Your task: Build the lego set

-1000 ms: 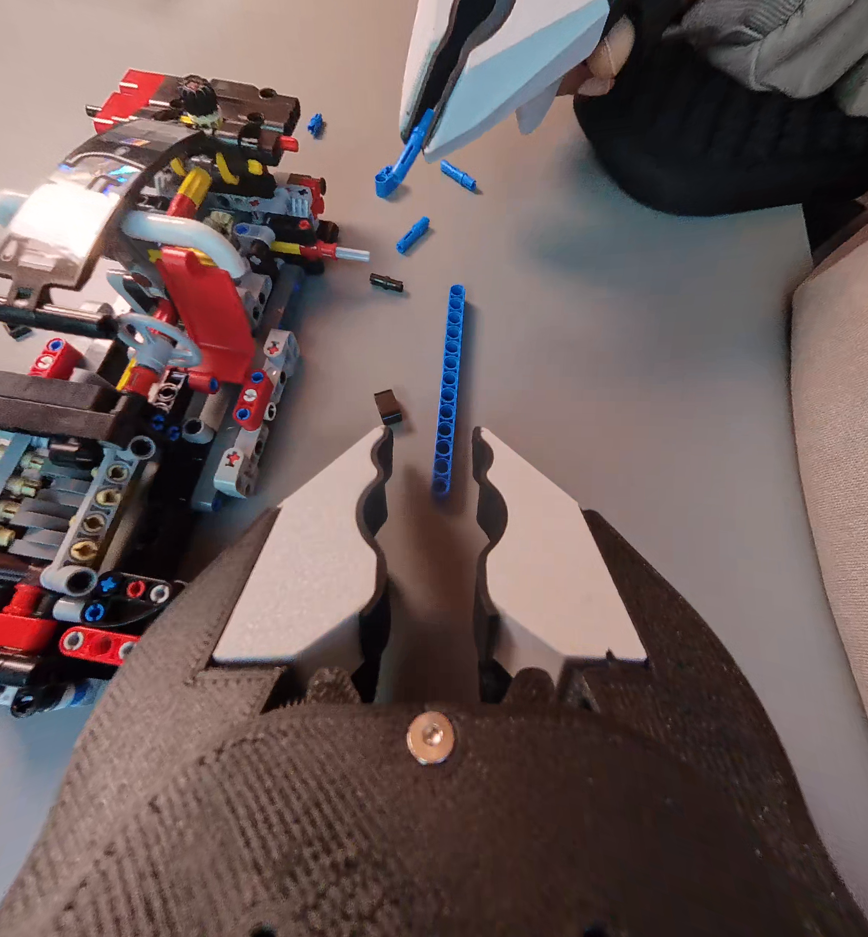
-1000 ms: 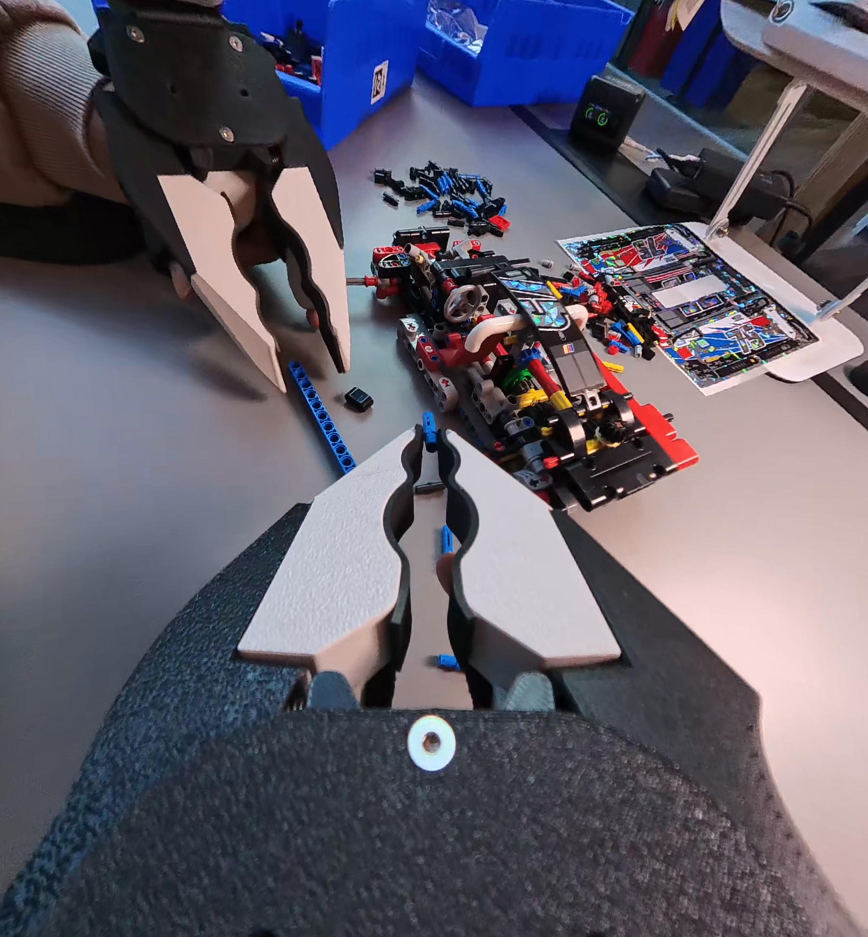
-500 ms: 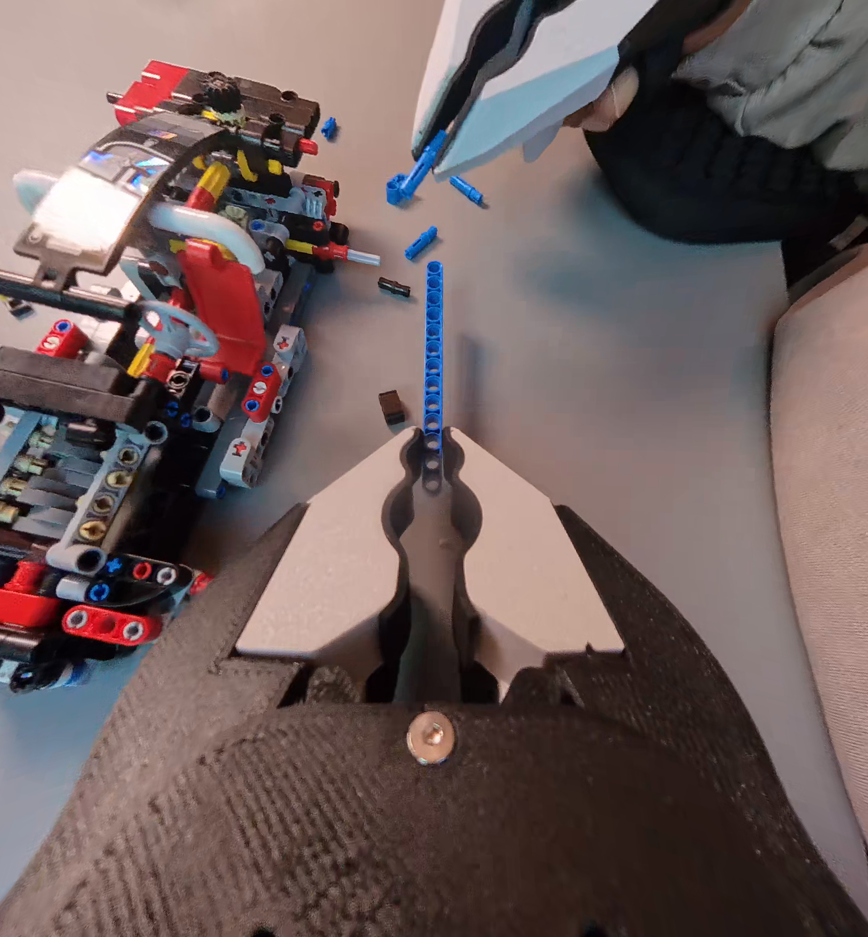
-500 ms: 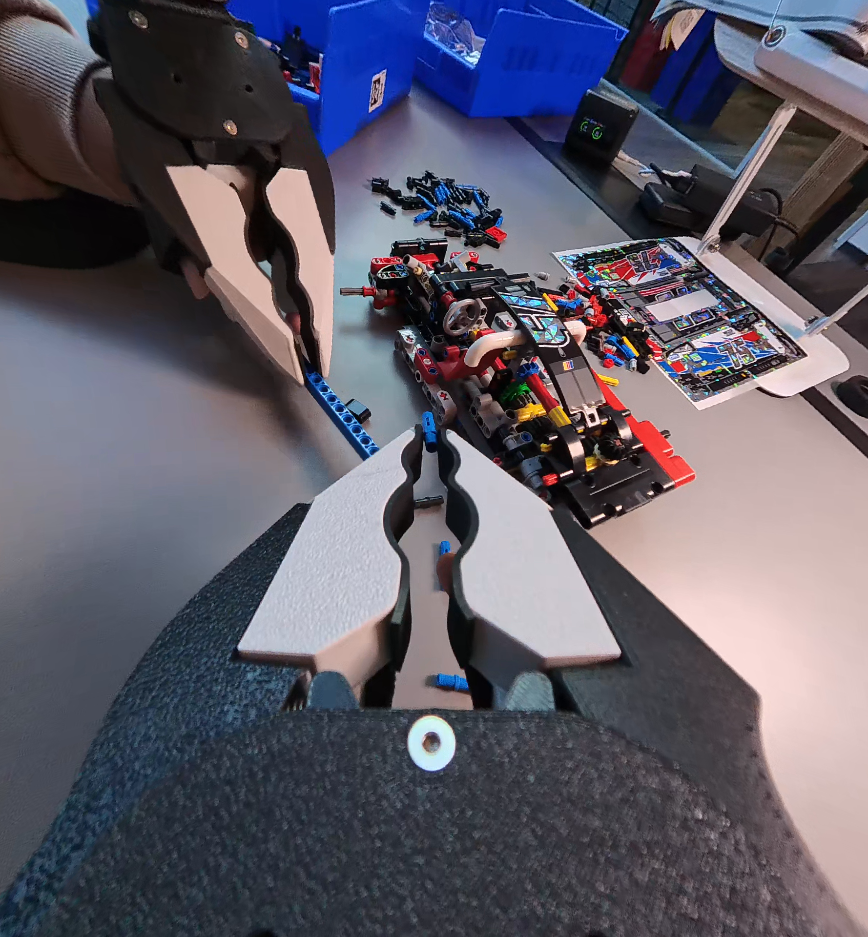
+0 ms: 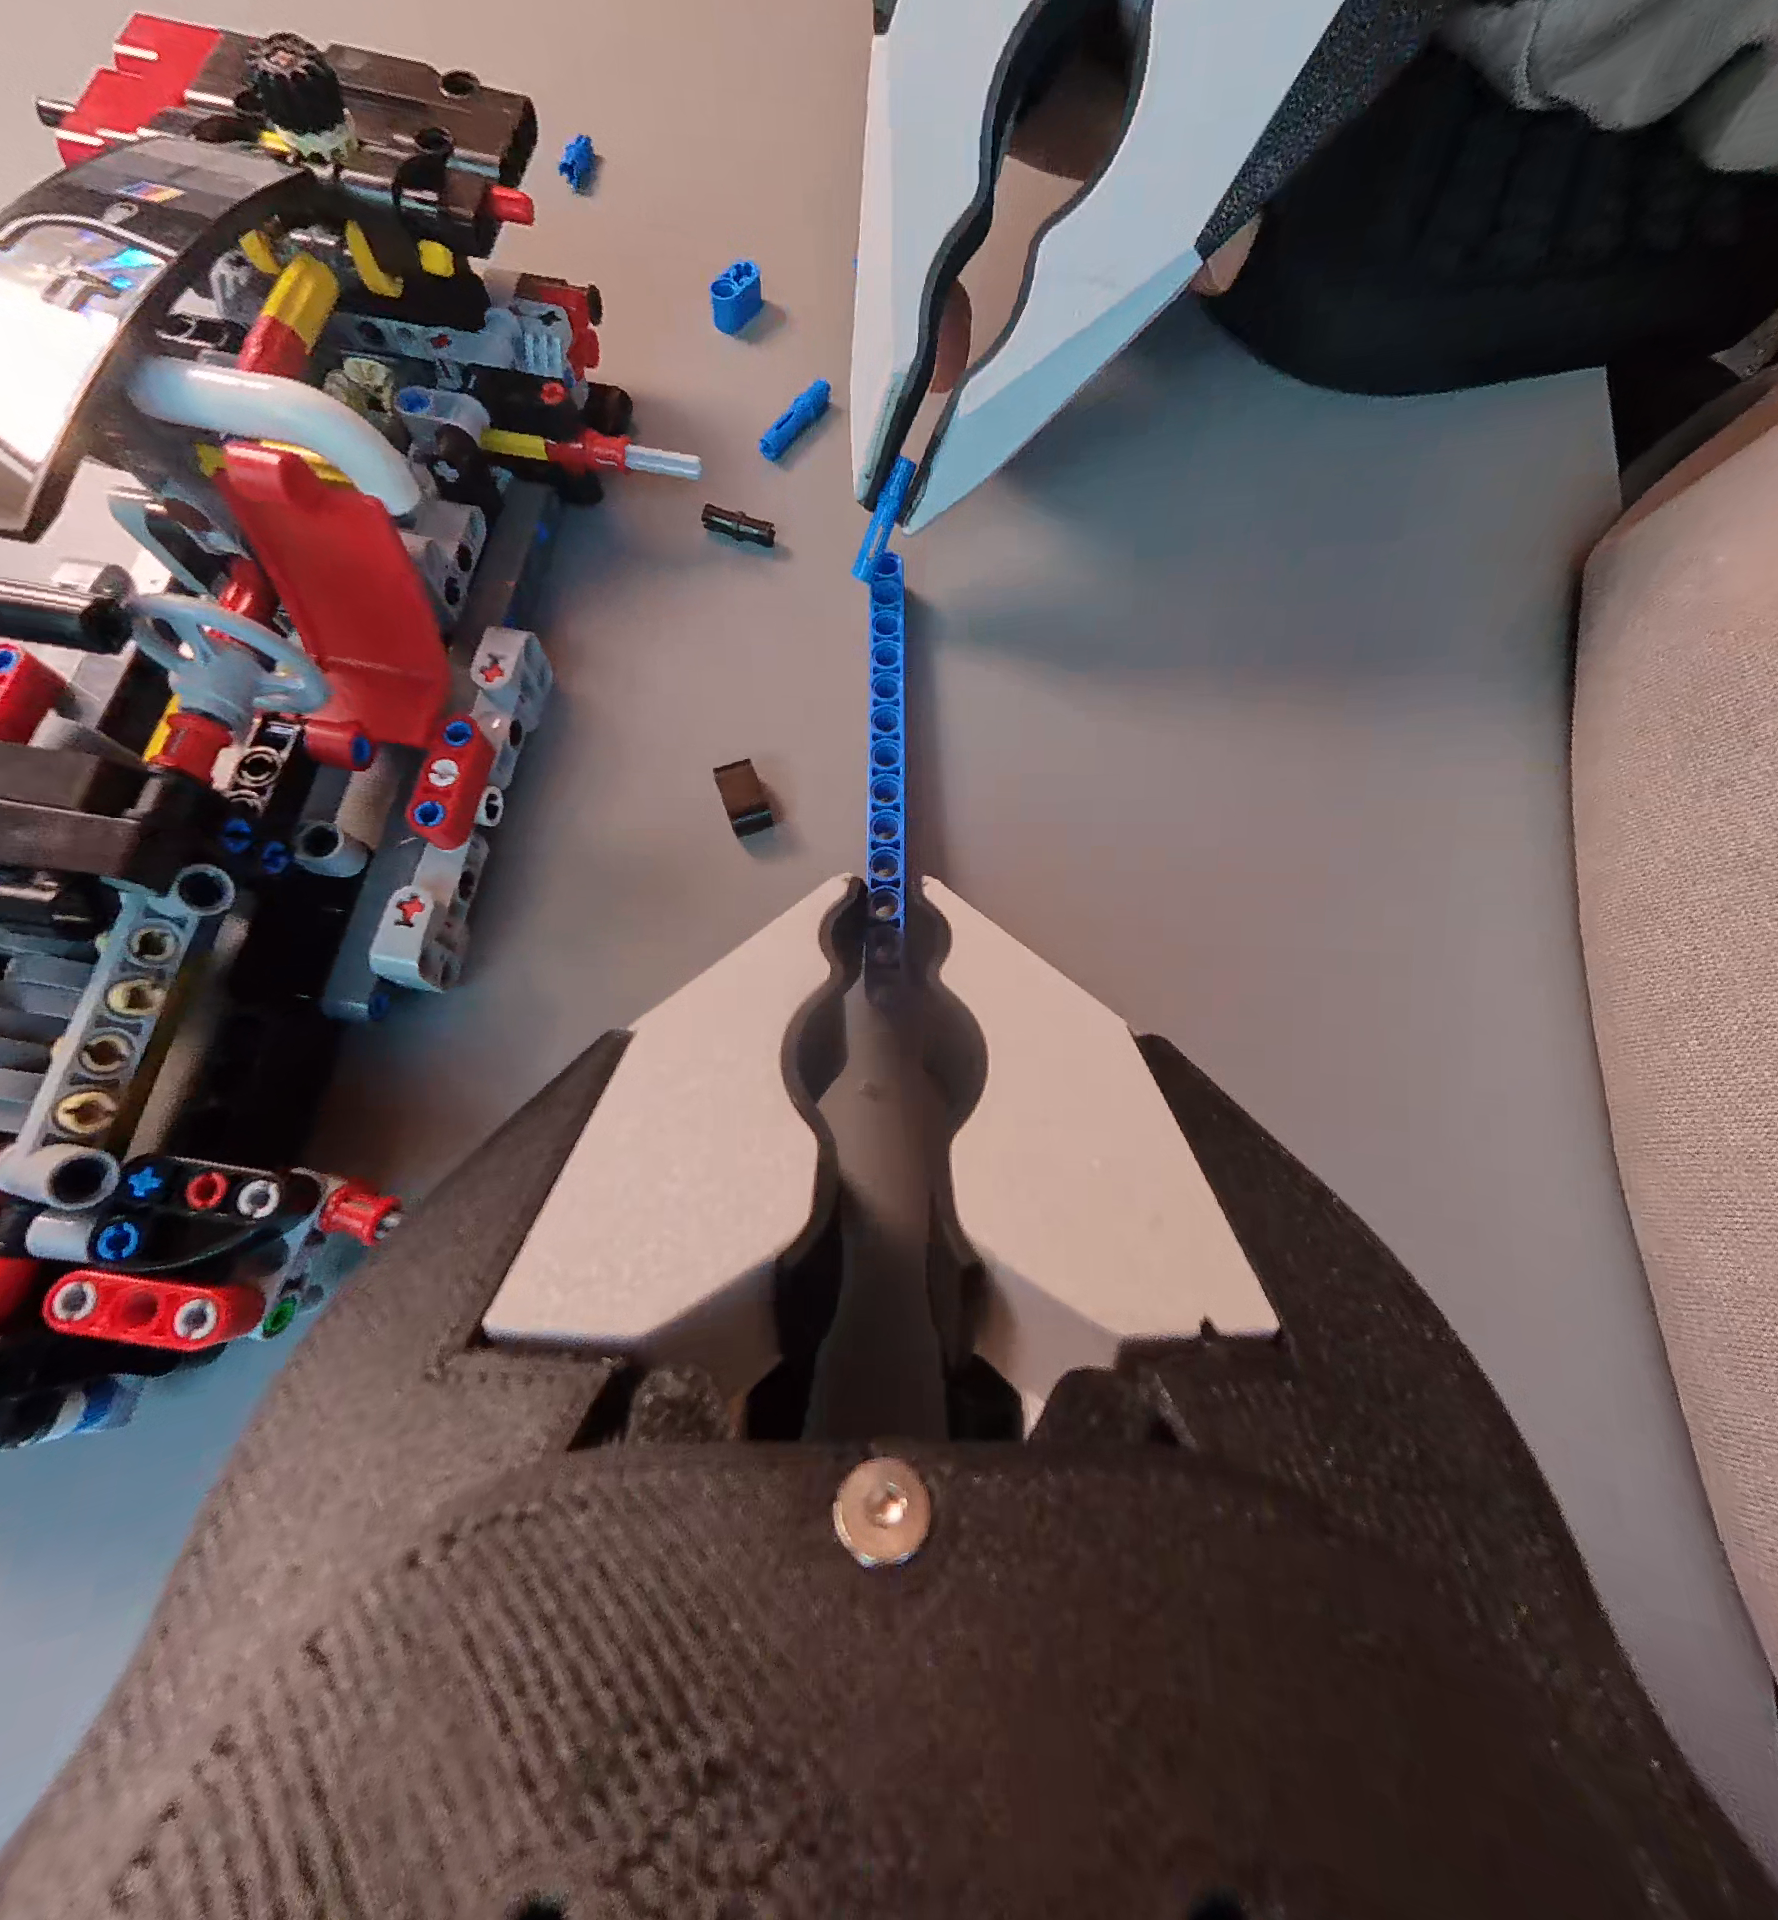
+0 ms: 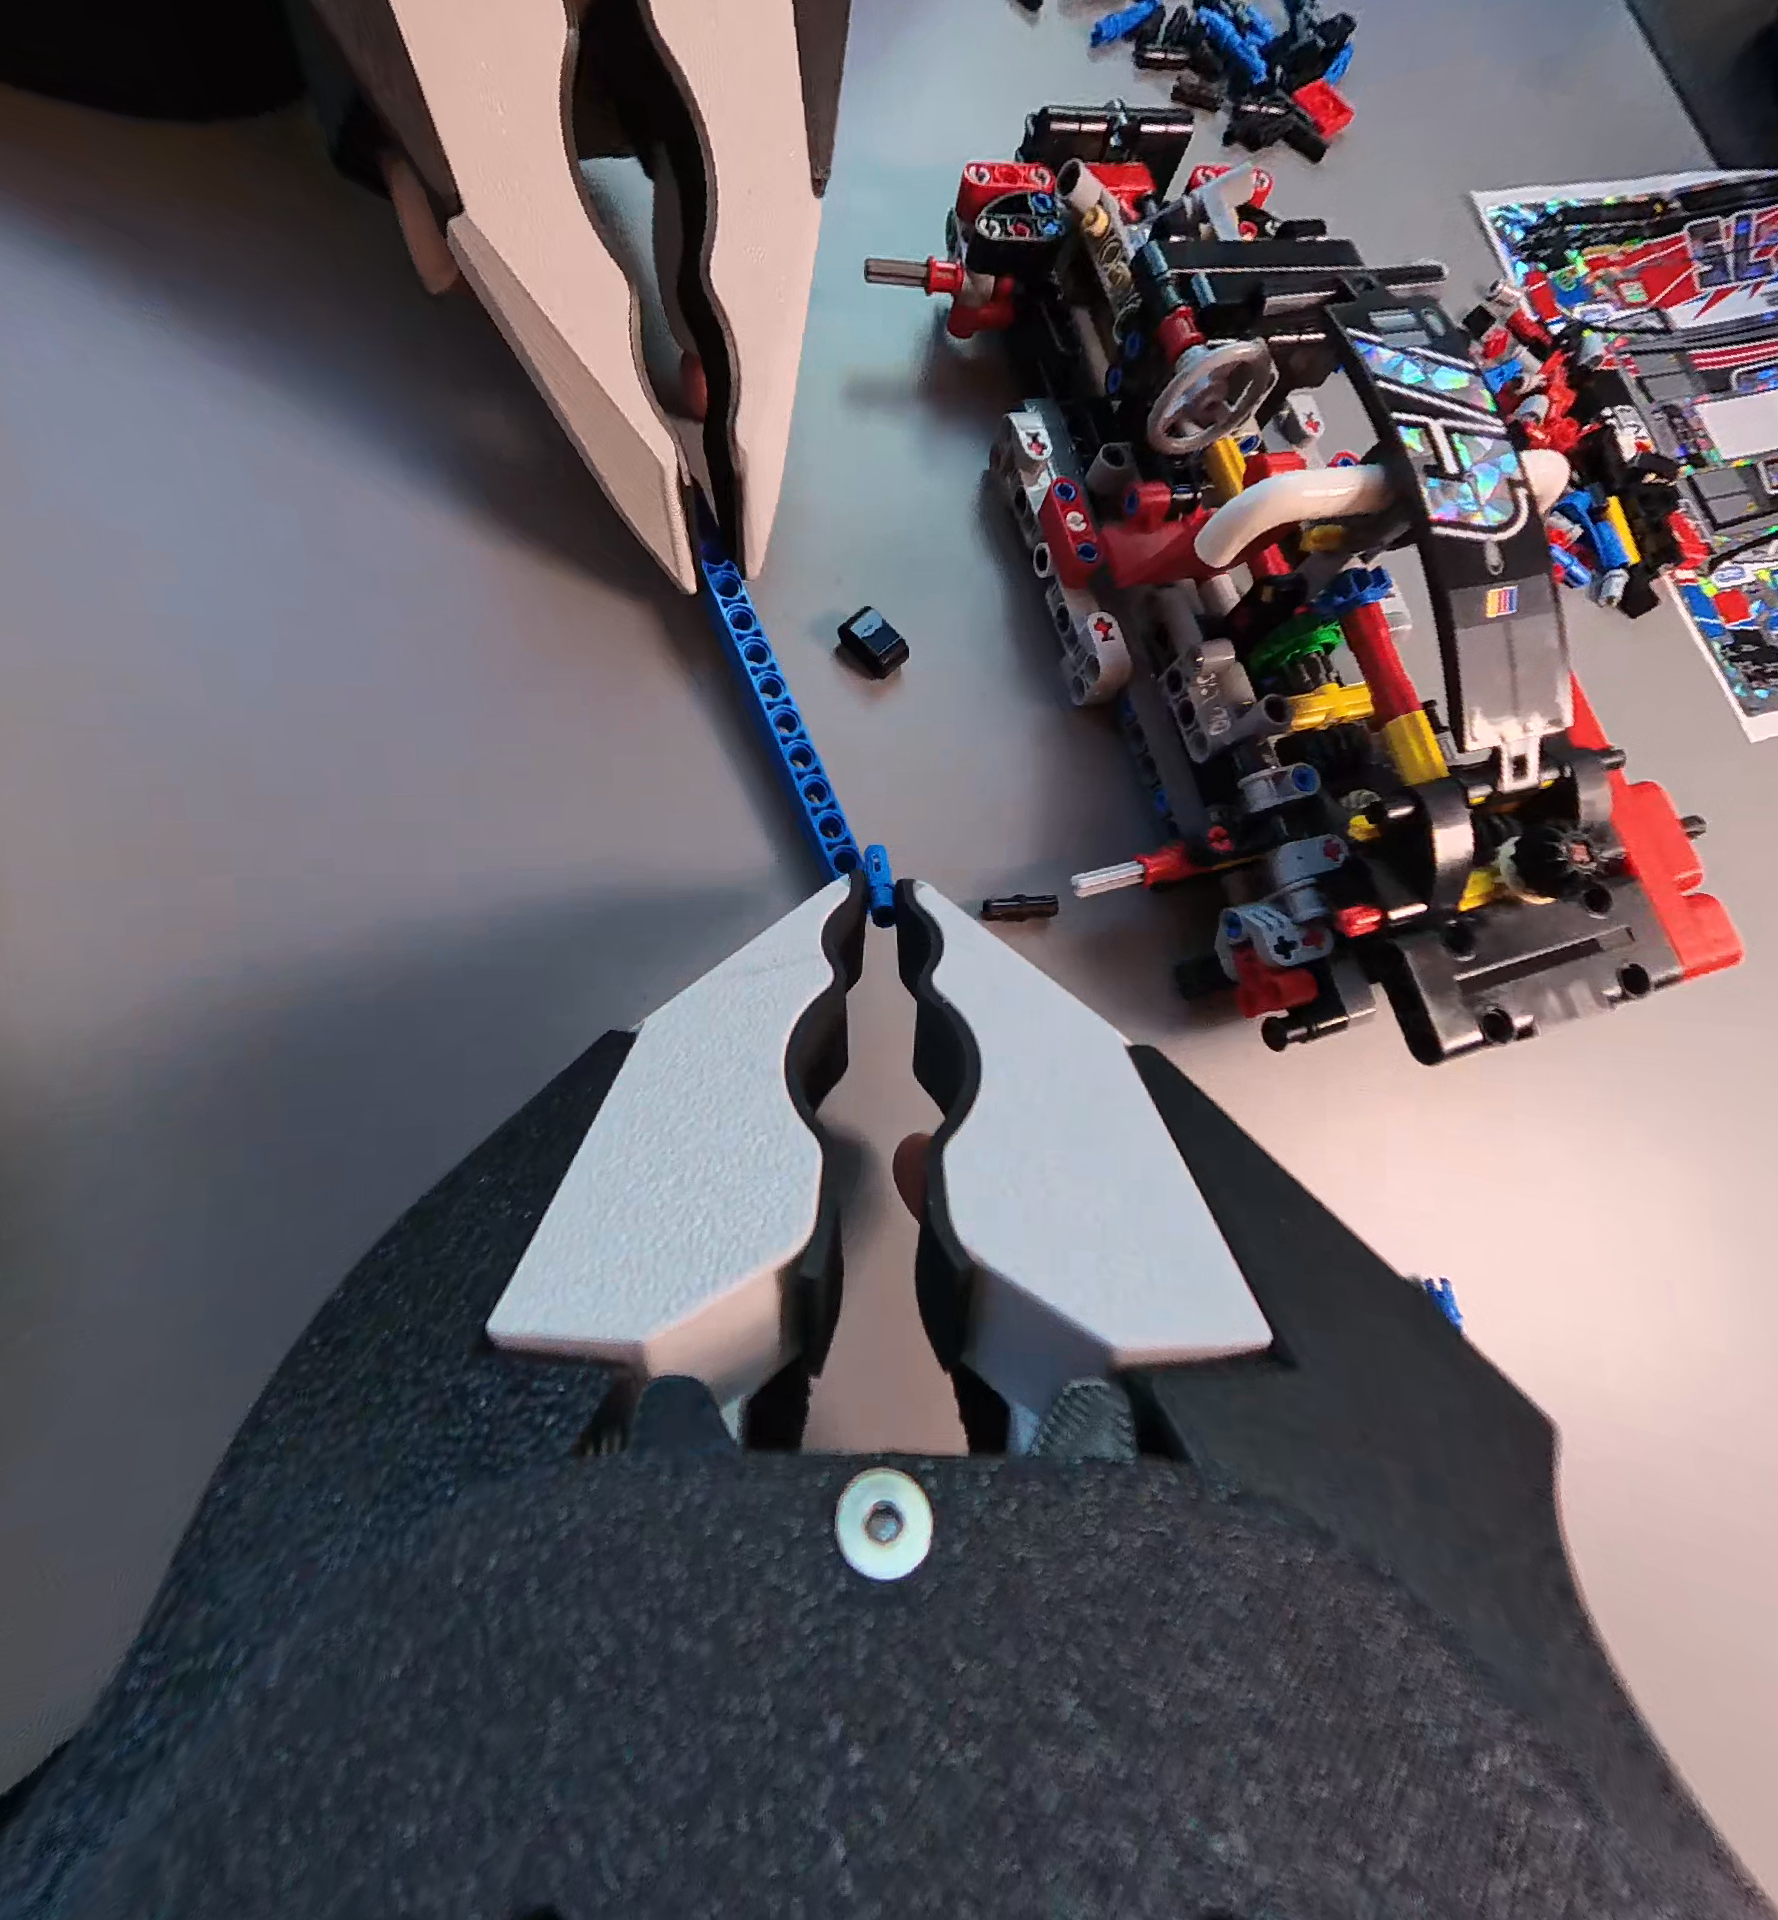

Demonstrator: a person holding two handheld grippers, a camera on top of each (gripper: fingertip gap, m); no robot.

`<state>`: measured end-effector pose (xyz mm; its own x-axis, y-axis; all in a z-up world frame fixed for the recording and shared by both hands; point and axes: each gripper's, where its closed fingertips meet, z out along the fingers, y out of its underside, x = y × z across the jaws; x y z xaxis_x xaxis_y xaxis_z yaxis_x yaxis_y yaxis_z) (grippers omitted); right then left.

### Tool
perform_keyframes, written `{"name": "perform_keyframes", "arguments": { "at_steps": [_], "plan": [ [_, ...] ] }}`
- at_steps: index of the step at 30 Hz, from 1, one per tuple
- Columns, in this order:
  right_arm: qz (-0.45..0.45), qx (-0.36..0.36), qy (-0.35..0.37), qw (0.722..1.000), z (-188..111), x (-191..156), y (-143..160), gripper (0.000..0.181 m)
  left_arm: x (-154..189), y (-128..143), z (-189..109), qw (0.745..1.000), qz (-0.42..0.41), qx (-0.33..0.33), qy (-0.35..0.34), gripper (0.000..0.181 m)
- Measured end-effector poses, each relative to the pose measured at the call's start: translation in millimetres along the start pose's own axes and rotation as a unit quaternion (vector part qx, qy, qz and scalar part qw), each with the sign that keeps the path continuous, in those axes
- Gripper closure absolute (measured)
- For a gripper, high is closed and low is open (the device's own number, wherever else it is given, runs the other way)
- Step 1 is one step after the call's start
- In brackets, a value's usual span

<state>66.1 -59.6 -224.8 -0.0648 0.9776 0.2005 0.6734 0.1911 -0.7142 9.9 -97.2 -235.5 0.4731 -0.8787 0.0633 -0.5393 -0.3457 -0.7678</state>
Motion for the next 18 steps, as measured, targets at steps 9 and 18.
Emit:
{"name": "perform_keyframes", "arguments": {
  "at_steps": [9, 18],
  "plan": [
    [-0.003, -0.047, -0.046, 0.998, -5.5, -2.9, 2.8, 0.179, 2.7, -24.9, 12.9, 0.999, 0.042, 0.014, 0.015, 0.159],
    [-0.01, -0.143, -0.103, 0.984, -4.3, -4.1, 6.7, 0.179, 1.6, -34.8, 47.1, 0.997, 0.075, -0.03, 0.018, 0.168]
  ]
}}
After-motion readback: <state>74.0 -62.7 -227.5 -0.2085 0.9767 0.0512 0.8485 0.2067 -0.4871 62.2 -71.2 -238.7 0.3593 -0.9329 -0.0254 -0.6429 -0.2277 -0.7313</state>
